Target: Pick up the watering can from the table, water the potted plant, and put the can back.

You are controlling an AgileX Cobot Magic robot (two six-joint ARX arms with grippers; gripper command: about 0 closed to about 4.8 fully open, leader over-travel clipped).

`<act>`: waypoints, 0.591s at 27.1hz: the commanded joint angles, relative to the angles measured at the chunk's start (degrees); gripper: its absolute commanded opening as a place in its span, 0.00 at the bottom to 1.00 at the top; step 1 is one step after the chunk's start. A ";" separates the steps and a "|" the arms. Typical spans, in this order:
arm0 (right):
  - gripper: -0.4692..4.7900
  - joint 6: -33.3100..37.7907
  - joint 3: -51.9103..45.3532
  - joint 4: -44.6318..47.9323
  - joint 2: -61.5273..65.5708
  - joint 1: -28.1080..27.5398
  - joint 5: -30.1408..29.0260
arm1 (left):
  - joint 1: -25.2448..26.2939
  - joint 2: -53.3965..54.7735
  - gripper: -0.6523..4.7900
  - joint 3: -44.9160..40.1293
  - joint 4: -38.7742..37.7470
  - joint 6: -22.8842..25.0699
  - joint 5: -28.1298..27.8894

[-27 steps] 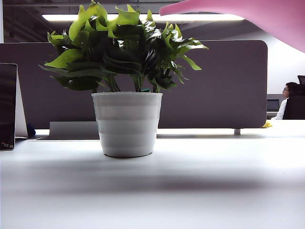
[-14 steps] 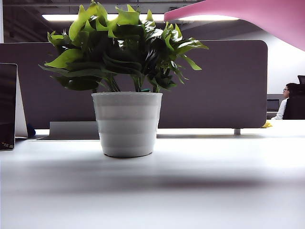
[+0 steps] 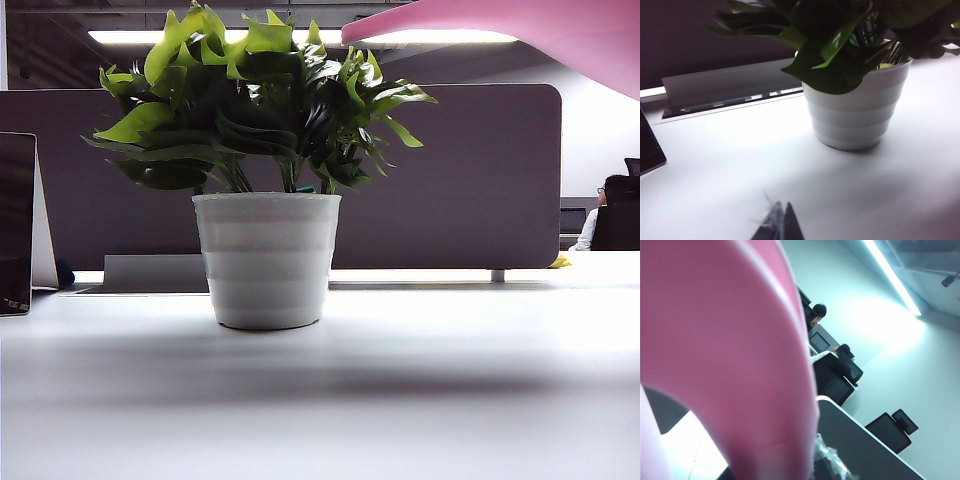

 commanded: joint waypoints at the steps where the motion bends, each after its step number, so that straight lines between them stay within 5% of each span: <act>1: 0.08 0.70 1.97 5.11 -0.11 0.04 -0.02 | 0.09 0.07 0.11 0.04 0.46 0.00 0.09; 16: 0.08 -5.33 5.60 5.38 2.60 3.34 0.24 | 0.09 0.07 0.11 0.04 0.46 0.00 0.09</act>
